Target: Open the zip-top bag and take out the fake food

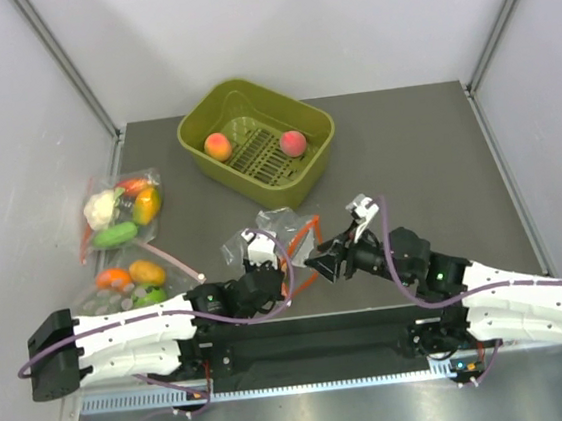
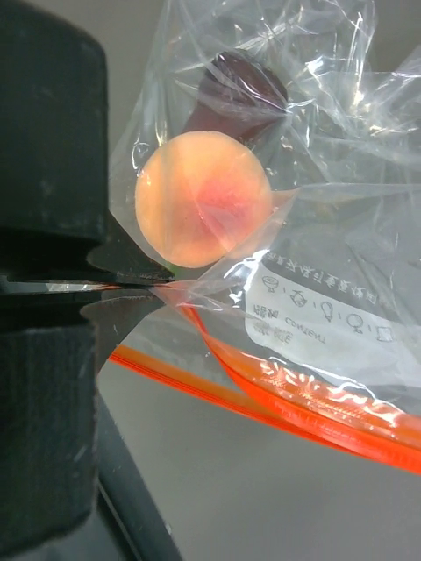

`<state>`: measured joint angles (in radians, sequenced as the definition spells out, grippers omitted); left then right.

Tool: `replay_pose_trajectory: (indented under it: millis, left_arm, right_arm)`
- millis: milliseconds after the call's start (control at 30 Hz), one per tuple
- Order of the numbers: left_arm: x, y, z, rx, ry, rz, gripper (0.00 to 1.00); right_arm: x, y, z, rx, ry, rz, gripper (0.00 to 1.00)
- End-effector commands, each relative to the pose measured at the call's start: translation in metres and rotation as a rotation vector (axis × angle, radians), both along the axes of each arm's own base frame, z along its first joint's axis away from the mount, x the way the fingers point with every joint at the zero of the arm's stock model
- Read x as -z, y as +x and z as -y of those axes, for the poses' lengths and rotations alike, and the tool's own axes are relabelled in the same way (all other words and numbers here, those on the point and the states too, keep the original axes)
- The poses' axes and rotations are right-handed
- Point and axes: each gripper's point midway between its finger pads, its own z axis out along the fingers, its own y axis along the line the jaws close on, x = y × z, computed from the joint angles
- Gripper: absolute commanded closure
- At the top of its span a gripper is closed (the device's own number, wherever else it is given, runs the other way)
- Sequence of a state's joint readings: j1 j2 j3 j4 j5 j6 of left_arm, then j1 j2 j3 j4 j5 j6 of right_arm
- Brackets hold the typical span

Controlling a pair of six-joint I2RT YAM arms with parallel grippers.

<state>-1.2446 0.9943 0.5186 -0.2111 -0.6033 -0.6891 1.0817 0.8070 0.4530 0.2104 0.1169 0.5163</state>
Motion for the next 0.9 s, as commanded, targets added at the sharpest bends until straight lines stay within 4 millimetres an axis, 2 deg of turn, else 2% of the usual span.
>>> replay_pose_trajectory:
  millis: [0,33,67,100,200,233,400,500,600,767,800,833,867]
  left_arm:
    - [-0.024,-0.002,0.019,0.052,-0.113,0.021,1.00]
    - [-0.025,-0.003,0.019,0.059,-0.119,0.020,1.00]
    - [-0.028,-0.005,0.020,0.071,-0.131,0.019,1.00]
    - [-0.029,-0.006,0.020,0.076,-0.134,0.020,1.00]
    - [-0.035,-0.010,0.020,0.105,-0.160,0.022,1.00]
    - [-0.035,-0.011,0.019,0.112,-0.164,0.023,1.00]
    - [-0.046,-0.020,0.022,0.175,-0.211,0.030,1.00]
    - [-0.049,-0.028,0.028,0.234,-0.236,0.023,1.00]
    - [-0.047,-0.034,0.032,0.280,-0.234,0.017,1.00]
    - [-0.041,-0.041,0.043,0.354,-0.231,0.008,1.00]
    - [-0.041,-0.042,0.045,0.363,-0.231,0.008,0.98]
    - [-0.039,-0.042,0.045,0.364,-0.224,0.007,0.84]
    - [-0.038,-0.041,0.046,0.362,-0.219,0.006,0.74]
  right_arm:
    - [-0.015,-0.019,-0.029,-0.179,0.015,0.054,0.43]
    - [-0.017,-0.022,-0.035,-0.207,0.030,0.060,0.43]
    - [-0.009,-0.022,-0.040,-0.221,0.012,0.050,0.44]
    - [-0.012,-0.023,-0.041,-0.232,0.024,0.056,0.44]
    - [0.009,-0.020,-0.050,-0.244,-0.011,0.026,0.46]
    - [0.009,-0.019,-0.052,-0.248,0.003,0.026,0.47]
    - [0.032,-0.003,-0.048,-0.195,0.003,-0.031,0.48]
    - [0.057,0.012,-0.045,-0.138,-0.044,-0.073,0.48]
    - [0.078,0.024,-0.042,-0.085,-0.082,-0.113,0.47]
    - [0.096,0.034,-0.044,-0.056,-0.101,-0.145,0.46]
    - [0.100,0.034,-0.045,-0.054,-0.109,-0.153,0.46]
    - [0.105,0.035,-0.045,-0.049,-0.116,-0.164,0.45]
    - [0.107,0.035,-0.046,-0.050,-0.119,-0.166,0.45]
